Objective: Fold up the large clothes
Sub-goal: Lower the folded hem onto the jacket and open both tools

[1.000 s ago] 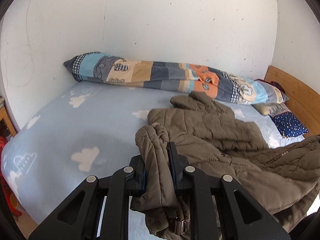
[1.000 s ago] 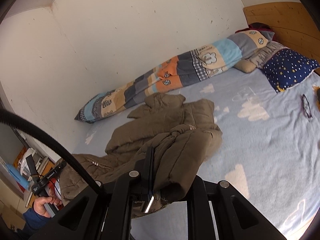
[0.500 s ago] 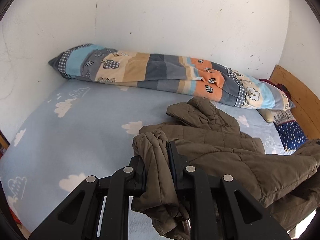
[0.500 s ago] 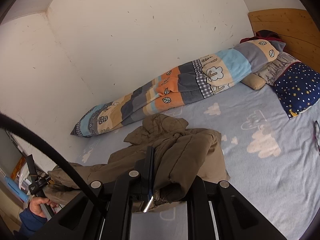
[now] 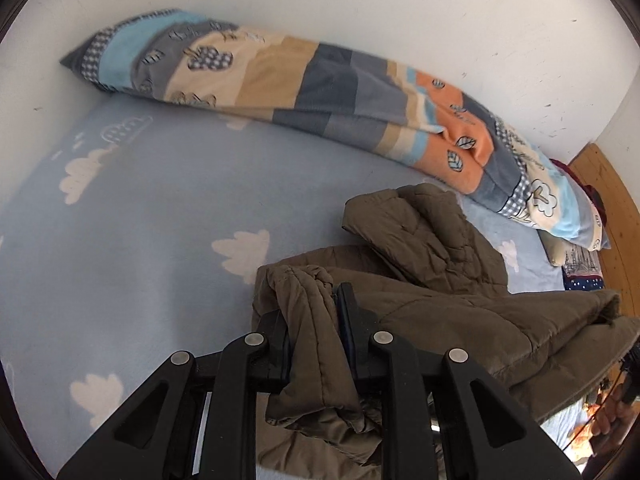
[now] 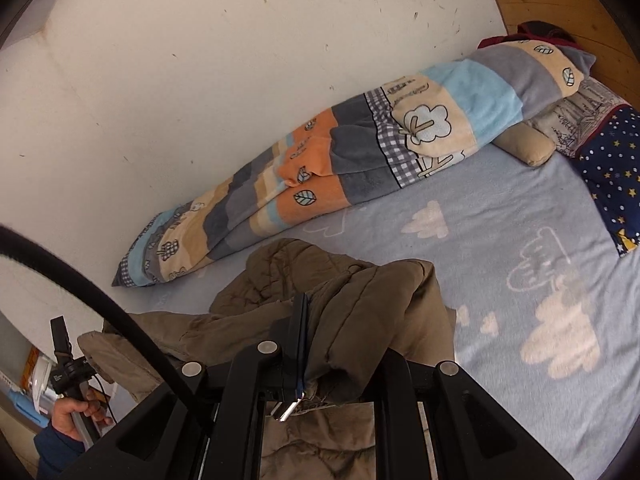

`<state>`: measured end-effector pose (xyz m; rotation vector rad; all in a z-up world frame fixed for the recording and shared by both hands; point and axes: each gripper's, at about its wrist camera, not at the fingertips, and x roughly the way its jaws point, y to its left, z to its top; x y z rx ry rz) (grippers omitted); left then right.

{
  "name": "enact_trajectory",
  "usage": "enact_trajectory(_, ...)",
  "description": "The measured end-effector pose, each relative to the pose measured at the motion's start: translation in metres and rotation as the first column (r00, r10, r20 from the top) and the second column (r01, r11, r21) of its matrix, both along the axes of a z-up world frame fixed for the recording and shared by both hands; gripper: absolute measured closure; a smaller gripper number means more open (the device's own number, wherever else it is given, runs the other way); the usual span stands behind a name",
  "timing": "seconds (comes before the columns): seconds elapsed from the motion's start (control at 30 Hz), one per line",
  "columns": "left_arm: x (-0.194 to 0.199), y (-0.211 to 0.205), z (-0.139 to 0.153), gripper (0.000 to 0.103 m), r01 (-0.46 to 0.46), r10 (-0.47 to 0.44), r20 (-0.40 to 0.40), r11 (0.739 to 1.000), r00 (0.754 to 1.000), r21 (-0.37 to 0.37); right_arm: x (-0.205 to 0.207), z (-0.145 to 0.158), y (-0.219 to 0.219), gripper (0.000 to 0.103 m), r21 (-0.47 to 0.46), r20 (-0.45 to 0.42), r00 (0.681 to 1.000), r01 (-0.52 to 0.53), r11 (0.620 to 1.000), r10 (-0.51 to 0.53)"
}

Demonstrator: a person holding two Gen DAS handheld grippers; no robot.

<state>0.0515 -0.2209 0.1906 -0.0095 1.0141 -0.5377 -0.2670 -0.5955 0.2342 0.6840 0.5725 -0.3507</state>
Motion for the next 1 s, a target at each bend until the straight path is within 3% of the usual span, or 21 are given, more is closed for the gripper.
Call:
enact_trajectory(0.47,0.082,-0.057,-0.071,0.080,-0.003,0.011,-0.142,0.998,0.990,0.057,0.080,-0.087,-0.067,0.090,0.055,-0.133,0.990,0.042,0.998,-0.035)
enact_trajectory(0.63,0.104,-0.058,-0.090,0.076,-0.058,0.059,-0.250,0.998,0.966,0.009,0.096,-0.124,-0.087,0.089,0.120,-0.165,0.984,0.086,0.989,-0.065)
enact_trajectory(0.77,0.116,-0.053,-0.092,0.072,-0.086,0.072,-0.322,0.996,0.944,-0.032,0.099,-0.144,-0.102,0.086,0.230,-0.155,0.984,0.126,0.965,-0.091)
enact_trajectory(1.0,0.128,-0.032,-0.078,0.064,-0.151,0.078,-0.402,0.976,0.912,-0.155,0.089,-0.135,-0.115,0.078,0.350,-0.062,0.993,0.112,0.930,-0.097)
